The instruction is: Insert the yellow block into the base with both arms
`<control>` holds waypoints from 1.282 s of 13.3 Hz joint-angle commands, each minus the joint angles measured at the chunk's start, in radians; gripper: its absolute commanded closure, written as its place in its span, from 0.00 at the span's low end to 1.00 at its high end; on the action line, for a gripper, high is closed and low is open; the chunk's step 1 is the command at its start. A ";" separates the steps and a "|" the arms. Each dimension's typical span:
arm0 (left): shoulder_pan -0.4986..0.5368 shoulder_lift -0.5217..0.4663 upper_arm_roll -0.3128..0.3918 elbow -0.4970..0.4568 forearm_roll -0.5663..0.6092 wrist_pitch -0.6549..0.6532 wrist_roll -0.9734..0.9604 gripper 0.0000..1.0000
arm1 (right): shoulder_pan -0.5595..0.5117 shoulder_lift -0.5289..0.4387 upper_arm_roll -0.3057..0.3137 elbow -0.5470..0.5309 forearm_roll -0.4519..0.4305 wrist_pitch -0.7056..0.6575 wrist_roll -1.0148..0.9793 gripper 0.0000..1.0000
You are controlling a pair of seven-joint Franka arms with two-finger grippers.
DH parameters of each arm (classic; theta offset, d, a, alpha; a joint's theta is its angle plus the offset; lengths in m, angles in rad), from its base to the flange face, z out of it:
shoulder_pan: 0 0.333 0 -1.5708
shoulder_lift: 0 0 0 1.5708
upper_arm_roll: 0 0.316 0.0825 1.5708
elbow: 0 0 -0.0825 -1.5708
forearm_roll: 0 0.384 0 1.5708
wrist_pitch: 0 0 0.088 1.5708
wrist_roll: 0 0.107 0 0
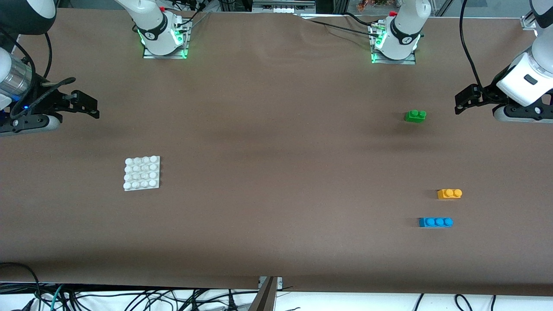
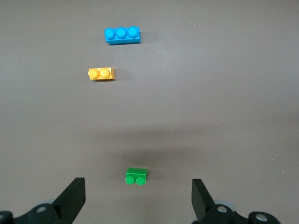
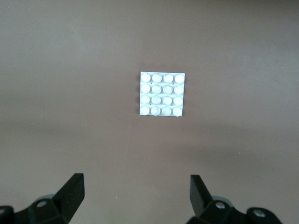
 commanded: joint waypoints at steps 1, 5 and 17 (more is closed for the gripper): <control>0.001 0.011 -0.007 0.042 -0.005 -0.037 0.016 0.00 | 0.002 0.002 0.005 0.020 -0.008 -0.050 0.046 0.00; 0.001 0.011 -0.009 0.042 -0.005 -0.037 0.015 0.00 | 0.003 -0.002 0.007 0.017 -0.017 -0.034 0.046 0.00; 0.001 0.010 -0.009 0.044 -0.005 -0.045 0.015 0.00 | 0.002 -0.019 0.007 -0.043 -0.017 -0.009 0.054 0.00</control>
